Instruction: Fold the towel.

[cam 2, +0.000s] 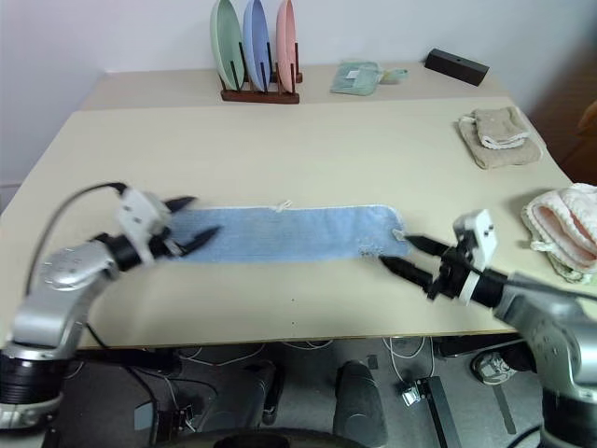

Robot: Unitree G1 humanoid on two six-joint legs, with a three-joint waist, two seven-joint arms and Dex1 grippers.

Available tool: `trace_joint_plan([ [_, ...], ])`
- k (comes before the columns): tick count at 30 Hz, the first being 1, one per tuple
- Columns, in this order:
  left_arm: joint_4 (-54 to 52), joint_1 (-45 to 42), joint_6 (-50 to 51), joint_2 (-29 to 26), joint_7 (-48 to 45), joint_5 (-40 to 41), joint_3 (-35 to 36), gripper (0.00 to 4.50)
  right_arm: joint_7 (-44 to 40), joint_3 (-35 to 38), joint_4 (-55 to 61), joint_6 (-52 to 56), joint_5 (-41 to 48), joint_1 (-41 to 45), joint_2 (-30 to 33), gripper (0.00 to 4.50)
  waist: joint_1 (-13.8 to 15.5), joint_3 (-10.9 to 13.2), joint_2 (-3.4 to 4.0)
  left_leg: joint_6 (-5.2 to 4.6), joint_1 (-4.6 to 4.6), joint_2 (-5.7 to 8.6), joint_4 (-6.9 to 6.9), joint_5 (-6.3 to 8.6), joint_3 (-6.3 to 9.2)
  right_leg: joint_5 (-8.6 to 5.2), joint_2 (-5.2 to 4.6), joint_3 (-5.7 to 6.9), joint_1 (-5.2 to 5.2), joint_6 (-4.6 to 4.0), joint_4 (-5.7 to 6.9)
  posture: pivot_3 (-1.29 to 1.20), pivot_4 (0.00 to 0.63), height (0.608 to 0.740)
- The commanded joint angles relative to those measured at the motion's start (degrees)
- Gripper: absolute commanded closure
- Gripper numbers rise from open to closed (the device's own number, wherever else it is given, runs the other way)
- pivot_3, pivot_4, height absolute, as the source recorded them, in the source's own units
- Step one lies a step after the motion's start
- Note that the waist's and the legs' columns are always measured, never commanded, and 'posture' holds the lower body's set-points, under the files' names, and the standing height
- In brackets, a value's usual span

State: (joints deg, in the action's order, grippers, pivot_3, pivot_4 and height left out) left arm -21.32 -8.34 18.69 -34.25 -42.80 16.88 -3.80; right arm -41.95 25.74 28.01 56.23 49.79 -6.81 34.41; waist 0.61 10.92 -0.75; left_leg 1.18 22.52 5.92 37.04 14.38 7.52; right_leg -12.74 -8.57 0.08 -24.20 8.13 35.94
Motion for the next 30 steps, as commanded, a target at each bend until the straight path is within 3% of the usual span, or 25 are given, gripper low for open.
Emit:
trace_joint_plan([
  [1,-3.73,-0.77,0.21,1.58,-1.42,-0.13,-4.74,0.69,11.05,-0.1,3.71,4.96,2.93,-0.6,-4.01,0.04,-0.13,-0.02,0.02,0.0,-0.03,-0.04,-0.01,0.0,-0.04,0.0,0.02,-0.01,0.0,0.0,0.01,0.0,0.15,0.737],
  [13,-9.02,0.42,3.8,6.54,-1.46,4.27,-8.82,0.69,46.91,8.7,-9.04,14.02,13.59,15.26,-21.16,0.04,0.03,-0.08,0.08,-0.01,-0.04,-0.05,-0.01,-0.01,-0.03,-0.01,0.04,0.0,0.0,-0.01,0.0,0.0,0.15,0.737],
  [17,-9.24,1.0,3.97,6.44,-0.56,3.95,-8.3,0.69,55.72,11.07,-12.85,12.85,17.08,18.98,-23.74,1.26,0.07,-0.09,0.09,-0.02,-0.04,-0.04,-0.01,-0.01,-0.03,-0.01,0.05,0.0,0.01,-0.01,0.01,0.0,0.15,0.737],
  [23,-8.84,2.01,2.79,5.48,-0.61,3.11,-7.95,0.69,60.93,11.21,-12.91,9.69,19.89,21.06,-22.53,4.39,-0.05,-0.09,0.15,-0.03,-0.04,-0.01,-0.02,-0.02,-0.03,-0.01,0.04,0.0,0.01,0.0,0.0,0.0,0.15,0.737],
  [26,-8.27,2.04,2.4,5.61,-0.57,3.1,-7.66,0.69,61.61,13.15,-12.96,8.54,23.5,23.33,-18.32,4.46,0.05,-0.05,0.22,-0.03,-0.03,-0.01,-0.02,-0.02,-0.03,-0.02,0.04,0.01,0.01,0.01,0.0,0.0,0.15,0.737],
  [30,-6.84,1.68,1.67,5.59,-0.83,3.12,-7.16,0.69,56.37,13.67,-14.17,9.67,25.21,25.97,-5.91,4.46,0.03,-0.03,0.37,-0.05,0.01,0.04,-0.02,-0.02,-0.07,-0.03,0.0,0.0,0.01,0.02,-0.04,0.0,0.15,0.737],
])
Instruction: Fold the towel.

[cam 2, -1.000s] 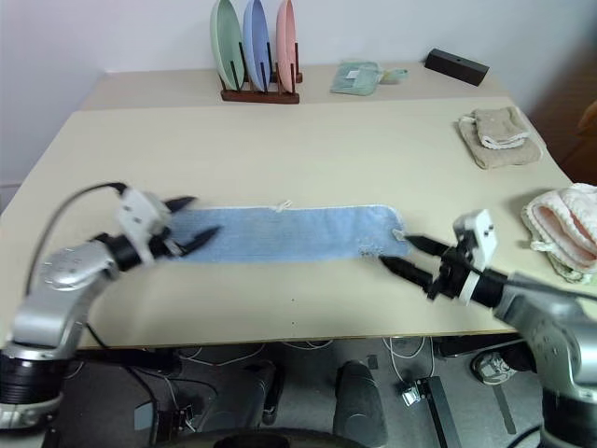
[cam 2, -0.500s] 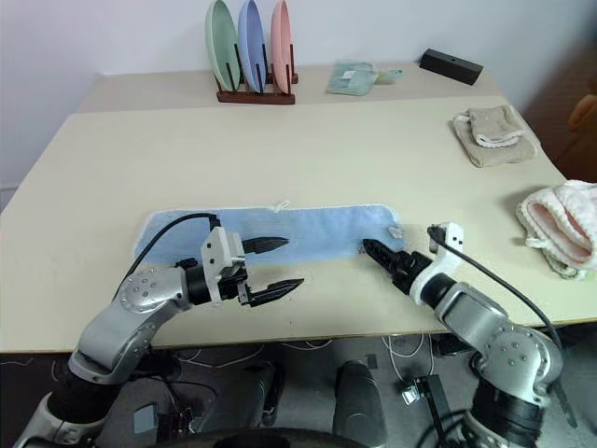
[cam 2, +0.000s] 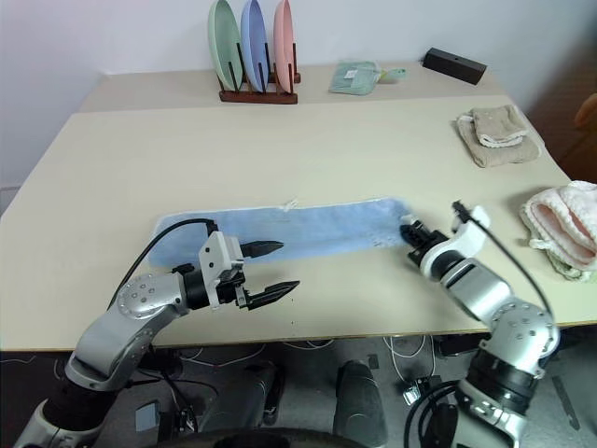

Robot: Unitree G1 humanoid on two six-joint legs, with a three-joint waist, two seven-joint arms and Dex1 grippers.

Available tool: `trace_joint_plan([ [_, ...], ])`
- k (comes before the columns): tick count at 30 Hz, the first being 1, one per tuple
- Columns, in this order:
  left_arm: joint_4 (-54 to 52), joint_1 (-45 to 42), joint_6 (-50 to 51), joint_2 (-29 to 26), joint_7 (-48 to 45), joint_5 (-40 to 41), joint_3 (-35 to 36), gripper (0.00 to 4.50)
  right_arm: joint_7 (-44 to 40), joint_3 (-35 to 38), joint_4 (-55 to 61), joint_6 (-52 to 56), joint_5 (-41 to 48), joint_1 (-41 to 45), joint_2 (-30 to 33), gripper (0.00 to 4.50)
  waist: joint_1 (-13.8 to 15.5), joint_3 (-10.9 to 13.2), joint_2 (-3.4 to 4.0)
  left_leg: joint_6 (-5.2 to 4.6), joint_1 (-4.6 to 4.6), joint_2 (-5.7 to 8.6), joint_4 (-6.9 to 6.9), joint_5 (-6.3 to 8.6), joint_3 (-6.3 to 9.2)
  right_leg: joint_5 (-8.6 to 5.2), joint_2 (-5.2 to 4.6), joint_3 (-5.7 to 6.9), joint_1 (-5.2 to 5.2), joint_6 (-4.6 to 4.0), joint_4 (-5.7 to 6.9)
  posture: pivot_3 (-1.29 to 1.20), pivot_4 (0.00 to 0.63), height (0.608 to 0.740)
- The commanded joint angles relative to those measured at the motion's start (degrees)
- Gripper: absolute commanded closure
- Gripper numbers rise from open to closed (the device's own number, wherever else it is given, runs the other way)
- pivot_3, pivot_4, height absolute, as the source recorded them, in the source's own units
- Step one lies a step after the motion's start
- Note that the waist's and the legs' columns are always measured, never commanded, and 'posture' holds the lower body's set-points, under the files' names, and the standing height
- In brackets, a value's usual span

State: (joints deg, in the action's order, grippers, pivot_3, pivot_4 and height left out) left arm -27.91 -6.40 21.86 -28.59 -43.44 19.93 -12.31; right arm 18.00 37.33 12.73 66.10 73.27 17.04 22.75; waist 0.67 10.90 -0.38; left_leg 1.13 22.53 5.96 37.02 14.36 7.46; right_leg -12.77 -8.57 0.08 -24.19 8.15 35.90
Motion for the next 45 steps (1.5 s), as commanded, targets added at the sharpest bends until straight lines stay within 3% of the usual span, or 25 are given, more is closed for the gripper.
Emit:
trace_joint_plan([
  [1,0.39,-0.54,-1.74,-0.07,-0.23,0.03,1.58,0.69,-6.47,1.03,1.07,0.07,0.67,2.82,9.82,4.46,-0.02,-0.02,-0.02,0.0,-0.01,-0.01,-0.02,0.0,0.0,-0.01,0.01,0.01,0.01,0.02,0.0,0.0,0.15,0.737],
  [4,2.08,-1.31,-2.49,-0.15,-0.37,-0.33,2.05,0.69,-16.55,-6.22,3.98,-1.01,-6.18,2.86,20.68,4.46,-0.09,-0.02,-0.02,-0.03,-0.01,-0.04,-0.05,0.01,-0.04,-0.05,0.03,0.05,0.02,0.07,0.0,0.0,0.15,0.737],
  [8,2.93,-1.86,-3.21,-0.2,-0.1,-1.28,2.08,0.69,-31.19,-22.18,11.78,-9.13,-19.84,0.63,30.93,4.46,-0.52,-0.02,-0.02,-0.06,-0.01,-0.13,-0.06,0.04,-0.25,-0.07,0.05,0.07,0.03,0.09,-0.05,0.0,0.15,0.737],
  [13,1.58,-0.85,-3.0,-0.07,0.76,-1.61,1.99,0.69,-42.56,-43.23,17.71,-18.6,-36.42,3.51,33.81,4.46,-0.35,-0.01,-0.05,-0.08,0.06,-0.16,-0.04,0.05,-0.29,-0.04,0.02,0.06,0.02,0.11,-0.23,0.0,0.15,0.737],
  [17,0.45,-0.07,-2.45,0.19,1.85,-2.01,1.87,0.69,-45.09,-49.78,15.29,-21.29,-43.47,4.68,30.86,4.46,0.12,0.01,-0.1,-0.12,0.21,-0.08,-0.02,0.08,-0.09,-0.01,0.01,0.06,0.01,0.1,-0.46,0.0,0.15,0.737],
  [23,-0.6,0.94,-2.07,0.07,3.01,-2.11,1.81,0.69,-46.79,-51.23,12.7,-21.15,-47.88,4.89,26.04,4.46,0.13,0.01,-0.1,-0.13,0.37,0.01,0.02,0.08,0.06,0.06,0.0,0.07,-0.09,0.12,-0.57,0.0,0.15,0.737],
  [26,-0.85,1.35,-2.13,-0.06,3.24,-2.25,1.79,0.69,-49.68,-49.45,14.08,-20.46,-46.54,3.87,25.56,3.62,0.08,0.01,-0.1,-0.13,0.37,0.0,0.0,0.09,0.07,0.06,0.02,0.07,-0.1,0.12,-0.56,0.0,0.15,0.737],
  [30,-0.59,1.6,-1.78,0.13,3.95,-1.8,2.82,0.69,-53.91,-42.39,16.54,-23.32,-43.13,1.37,25.27,1.73,0.21,0.01,-0.11,-0.13,0.4,0.02,0.02,0.09,0.08,0.06,0.0,0.07,-0.1,0.12,-0.57,0.0,0.15,0.737],
  [34,-0.94,3.28,-0.48,0.72,5.65,0.33,6.05,0.69,-55.37,-33.26,15.72,-24.52,-37.37,0.11,22.25,1.73,0.02,0.01,-0.11,-0.13,0.4,0.01,0.02,0.09,0.11,0.06,0.02,0.08,-0.1,0.13,-0.57,0.0,0.15,0.737],
  [37,-1.43,5.33,0.7,1.24,7.01,1.89,8.39,0.69,-51.72,-31.93,9.75,-24.08,-39.74,2.48,19.17,2.69,-0.08,-0.01,-0.13,-0.13,0.34,-0.02,-0.01,0.09,0.09,0.07,0.04,0.08,-0.1,0.12,-0.55,0.0,0.15,0.737],
  [40,-2.07,7.67,2.11,3.04,9.34,3.63,9.83,0.69,-50.94,-36.12,4.51,-28.95,-45.63,3.21,16.14,4.2,0.06,-0.02,-0.14,-0.12,0.33,-0.01,0.0,0.08,0.08,0.09,0.03,0.08,-0.09,0.08,-0.56,0.0,0.15,0.737],
  [41,-2.33,8.39,2.59,3.71,10.08,4.07,10.09,0.69,-50.84,-37.62,2.67,-30.55,-47.4,3.38,14.9,4.47,0.05,-0.02,-0.14,-0.12,0.33,-0.01,0.0,0.08,0.08,0.09,0.03,0.08,-0.08,0.08,-0.56,0.0,0.15,0.737],
  [45,-4.01,11.55,3.56,5.73,13.0,4.51,10.75,0.69,-51.16,-42.15,-3.6,-35.33,-52.65,3.56,10.68,4.47,0.03,-0.01,-0.13,-0.11,0.35,0.0,0.0,0.08,0.08,0.1,0.02,0.08,-0.1,0.09,-0.55,0.0,0.15,0.737],
])
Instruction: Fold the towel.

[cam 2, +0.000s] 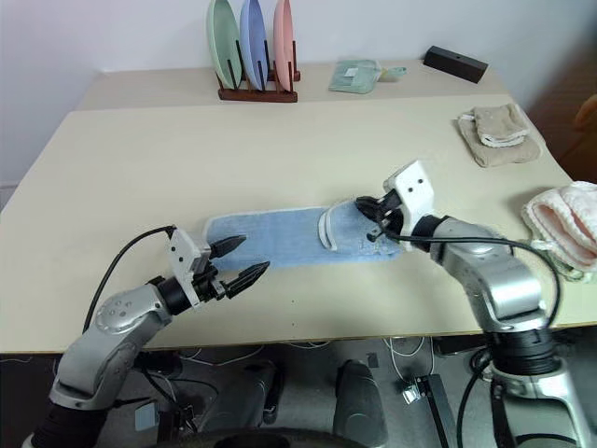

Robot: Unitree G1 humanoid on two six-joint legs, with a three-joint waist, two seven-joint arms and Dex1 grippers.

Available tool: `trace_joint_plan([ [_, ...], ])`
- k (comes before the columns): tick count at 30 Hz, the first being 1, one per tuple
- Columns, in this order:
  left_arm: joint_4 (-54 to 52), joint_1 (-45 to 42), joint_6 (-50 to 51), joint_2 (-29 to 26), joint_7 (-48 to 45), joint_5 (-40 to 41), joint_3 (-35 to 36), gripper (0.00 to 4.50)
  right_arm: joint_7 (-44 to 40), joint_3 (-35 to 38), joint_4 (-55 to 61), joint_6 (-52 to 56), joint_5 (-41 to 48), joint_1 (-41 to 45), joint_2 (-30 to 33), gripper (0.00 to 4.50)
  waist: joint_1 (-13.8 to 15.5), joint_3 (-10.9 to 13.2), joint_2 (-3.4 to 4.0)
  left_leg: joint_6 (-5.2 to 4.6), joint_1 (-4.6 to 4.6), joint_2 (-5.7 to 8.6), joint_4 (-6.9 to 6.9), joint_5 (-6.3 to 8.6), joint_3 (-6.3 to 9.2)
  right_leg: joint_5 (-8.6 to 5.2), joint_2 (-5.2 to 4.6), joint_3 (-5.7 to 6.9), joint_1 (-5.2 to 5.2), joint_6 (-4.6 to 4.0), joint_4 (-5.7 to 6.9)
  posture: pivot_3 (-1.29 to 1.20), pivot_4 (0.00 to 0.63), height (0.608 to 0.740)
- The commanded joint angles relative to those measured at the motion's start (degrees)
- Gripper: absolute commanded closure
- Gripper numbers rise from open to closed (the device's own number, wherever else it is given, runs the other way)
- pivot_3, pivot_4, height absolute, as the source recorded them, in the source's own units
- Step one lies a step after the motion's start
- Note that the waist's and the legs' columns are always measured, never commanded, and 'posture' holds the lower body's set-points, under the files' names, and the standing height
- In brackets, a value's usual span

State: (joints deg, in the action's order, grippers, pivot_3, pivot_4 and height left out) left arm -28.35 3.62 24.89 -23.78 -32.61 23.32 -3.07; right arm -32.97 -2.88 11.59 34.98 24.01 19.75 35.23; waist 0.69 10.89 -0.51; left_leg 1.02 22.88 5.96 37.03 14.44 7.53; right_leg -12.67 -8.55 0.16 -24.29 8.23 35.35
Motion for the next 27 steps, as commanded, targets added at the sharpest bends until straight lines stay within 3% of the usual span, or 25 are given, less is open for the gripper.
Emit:
trace_joint_plan([
  [1,-4.18,2.63,1.09,1.36,3.25,1.29,1.93,0.69,-0.42,-3.19,-4.23,-5.67,-4.75,0.49,-2.8,4.47,0.0,0.0,0.0,0.0,0.0,0.01,0.0,0.0,0.0,0.0,0.0,-0.01,-0.01,0.0,0.0,0.0,0.15,0.737],
  [6,-9.62,10.52,3.37,3.2,8.1,2.59,4.25,0.69,-1.09,-8.69,-9.43,-11.08,-11.78,-3.02,-4.53,4.47,-0.1,-0.05,0.01,0.01,-0.02,0.01,-0.03,0.0,0.01,0.0,0.0,-0.01,0.0,-0.01,-0.01,0.0,0.15,0.737],
  [10,-13.47,15.57,7.79,5.91,13.39,5.98,7.34,0.69,-1.24,-4.37,-8.4,-11.39,-9.55,-0.71,-6.26,4.47,-0.03,-0.07,-0.03,0.03,-0.25,-0.03,-0.02,0.01,0.02,-0.09,0.02,-0.02,0.26,-0.17,0.0,0.0,0.15,0.737],
  [11,-14.36,16.59,9.42,6.74,14.86,7.45,8.39,0.69,-1.99,-2.91,-7.72,-11.02,-8.06,0.23,-6.53,4.24,-0.04,-0.06,-0.04,0.03,-0.36,-0.03,-0.03,0.01,0.01,-0.11,0.01,-0.02,0.36,-0.2,-0.01,0.0,0.15,0.737],
  [13,-15.47,17.9,12.16,8.61,17.32,11.76,10.96,0.17,-4.34,-1.42,-5.91,-10.79,-6.18,1.58,-6.15,3.63,-0.05,-0.03,-0.01,0.03,-0.37,-0.04,-0.04,0.02,0.02,-0.12,0.03,-0.02,0.36,-0.2,-0.01,0.0,0.15,0.737],
  [14,-15.87,18.38,13.95,9.65,18.8,14.94,12.5,0.0,-5.55,-1.18,-4.99,-11.14,-5.87,2.4,-5.66,3.14,-0.03,-0.03,-0.01,0.03,-0.37,-0.04,-0.05,0.01,0.03,-0.12,0.02,-0.02,0.37,-0.19,0.0,0.0,0.15,0.737],
  [20,-12.47,15.04,24.02,15.08,32.48,30.41,19.2,0.0,-11.39,-2.83,-1.13,-13.17,-6.6,5.23,-3.57,0.07,0.13,-0.05,-0.04,0.03,-0.37,-0.02,-0.04,0.01,0.07,-0.11,0.01,0.0,0.4,-0.12,-0.02,0.0,0.15,0.737],
  [27,-2.92,1.19,27.51,20.2,49.69,43.95,21.65,0.0,-12.22,-3.7,3.37,-12.43,-6.3,4.35,-4.72,0.07,0.24,-0.07,-0.04,0.04,-0.46,0.01,0.01,0.01,0.16,-0.04,0.01,0.06,0.54,-0.01,-0.01,0.0,0.15,0.737],
])
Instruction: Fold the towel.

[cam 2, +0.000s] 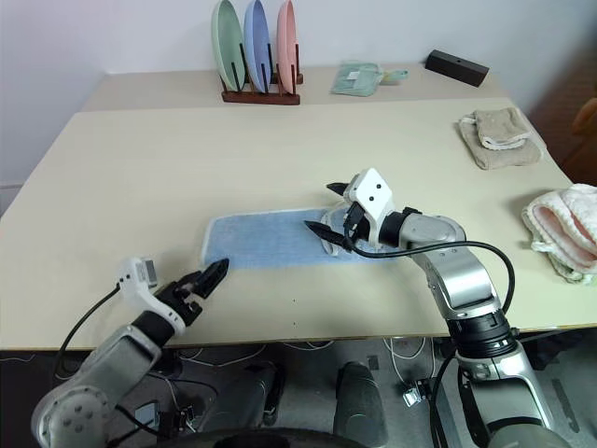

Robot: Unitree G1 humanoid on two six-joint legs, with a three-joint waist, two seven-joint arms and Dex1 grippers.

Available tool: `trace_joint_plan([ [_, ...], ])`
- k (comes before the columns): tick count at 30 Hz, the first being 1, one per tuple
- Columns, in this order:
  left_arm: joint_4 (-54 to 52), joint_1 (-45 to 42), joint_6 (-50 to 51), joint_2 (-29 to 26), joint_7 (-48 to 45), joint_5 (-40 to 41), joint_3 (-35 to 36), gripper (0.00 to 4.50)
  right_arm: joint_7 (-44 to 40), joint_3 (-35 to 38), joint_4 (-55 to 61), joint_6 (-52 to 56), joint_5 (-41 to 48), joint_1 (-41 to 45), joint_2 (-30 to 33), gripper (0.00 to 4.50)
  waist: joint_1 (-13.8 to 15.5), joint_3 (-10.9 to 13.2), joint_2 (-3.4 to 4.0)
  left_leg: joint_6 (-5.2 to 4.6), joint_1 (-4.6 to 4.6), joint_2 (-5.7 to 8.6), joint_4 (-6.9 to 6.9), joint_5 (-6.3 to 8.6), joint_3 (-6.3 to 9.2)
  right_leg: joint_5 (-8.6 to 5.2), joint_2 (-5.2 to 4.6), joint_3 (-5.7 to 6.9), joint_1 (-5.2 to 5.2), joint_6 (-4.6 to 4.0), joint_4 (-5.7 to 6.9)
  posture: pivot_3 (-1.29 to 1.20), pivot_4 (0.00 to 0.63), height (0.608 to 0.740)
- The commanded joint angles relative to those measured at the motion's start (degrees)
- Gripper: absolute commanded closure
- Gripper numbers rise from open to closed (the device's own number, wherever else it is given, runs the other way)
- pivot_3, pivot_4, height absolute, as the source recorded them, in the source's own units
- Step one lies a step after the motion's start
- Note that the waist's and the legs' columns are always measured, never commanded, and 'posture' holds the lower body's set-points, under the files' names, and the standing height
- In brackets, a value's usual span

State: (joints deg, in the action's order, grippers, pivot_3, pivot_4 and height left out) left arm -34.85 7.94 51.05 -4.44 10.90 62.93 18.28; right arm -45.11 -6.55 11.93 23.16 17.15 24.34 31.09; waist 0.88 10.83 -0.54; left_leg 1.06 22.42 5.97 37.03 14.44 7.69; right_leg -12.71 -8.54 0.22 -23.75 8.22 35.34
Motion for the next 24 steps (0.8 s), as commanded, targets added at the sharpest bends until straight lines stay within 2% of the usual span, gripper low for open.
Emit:
trace_joint_plan([
  [1,4.65,-4.83,1.42,1.24,7.81,5.43,0.1,0.0,-0.17,-0.15,3.26,-0.76,0.33,-0.54,-0.61,0.07,0.05,-0.01,-0.01,0.0,0.0,0.02,0.0,0.0,0.01,0.01,-0.01,0.0,0.01,0.02,0.0,0.0,0.15,0.737],
  [2,5.38,-5.92,1.48,1.36,9.07,6.33,0.05,0.0,-0.22,-0.24,3.43,-0.86,0.14,-0.72,-0.65,0.07,0.03,-0.01,-0.01,0.0,0.0,0.03,0.01,0.0,0.01,0.01,-0.01,0.0,0.01,0.02,-0.01,0.0,0.15,0.737],
  [5,7.41,-9.23,0.88,2.27,11.85,8.79,-0.68,0.9,-0.71,-0.63,4.98,-1.05,0.03,-2.28,-0.29,0.03,0.11,-0.01,-0.01,0.0,0.0,0.07,0.0,0.0,0.0,0.01,-0.03,-0.01,0.01,0.02,-0.03,0.0,0.15,0.737],
  [12,7.55,-11.82,-2.07,0.81,11.53,9.66,-0.55,4.38,-0.38,-0.51,6.99,-1.29,-0.34,-4.47,0.07,0.03,-0.15,0.02,-0.06,0.01,0.02,0.07,-0.03,0.0,0.0,0.0,-0.01,-0.01,0.0,0.01,-0.07,0.0,0.15,0.737],
  [16,6.12,-12.46,-6.52,-4.23,7.65,7.63,3.06,4.45,0.09,-0.16,7.5,-1.09,-0.55,-5.07,0.25,0.03,-0.15,0.03,-0.05,0.02,0.03,0.05,-0.07,0.0,-0.01,-0.04,0.02,-0.01,-0.06,-0.09,-0.07,0.0,0.15,0.737],
  [20,6.76,-14.68,-9.93,-15.24,3.43,7.61,11.35,4.45,0.68,-0.59,5.33,-1.88,-4.4,-6.68,2.93,0.03,-0.12,0.05,-0.08,0.02,0.05,0.05,-0.09,0.0,-0.01,-0.07,0.01,-0.01,-0.1,-0.15,-0.09,0.0,0.15,0.737],
  [22,6.44,-15.74,-9.44,-20.12,0.09,6.76,11.04,4.45,1.54,-1.01,3.68,-3.18,-7.0,-7.09,3.97,0.03,-0.05,0.05,-0.08,0.02,0.08,0.05,-0.09,0.0,-0.01,-0.08,0.0,-0.01,-0.13,-0.16,-0.09,0.0,0.15,0.737],
  [24,5.27,-16.59,-8.01,-25.17,-4.75,3.48,7.14,4.45,1.1,-0.61,3.47,-3.4,-6.69,-7.6,4.08,0.03,0.04,0.05,-0.09,0.02,0.08,0.08,-0.08,0.0,-0.03,-0.08,-0.02,-0.01,-0.1,-0.15,-0.1,0.0,0.15,0.737],
])
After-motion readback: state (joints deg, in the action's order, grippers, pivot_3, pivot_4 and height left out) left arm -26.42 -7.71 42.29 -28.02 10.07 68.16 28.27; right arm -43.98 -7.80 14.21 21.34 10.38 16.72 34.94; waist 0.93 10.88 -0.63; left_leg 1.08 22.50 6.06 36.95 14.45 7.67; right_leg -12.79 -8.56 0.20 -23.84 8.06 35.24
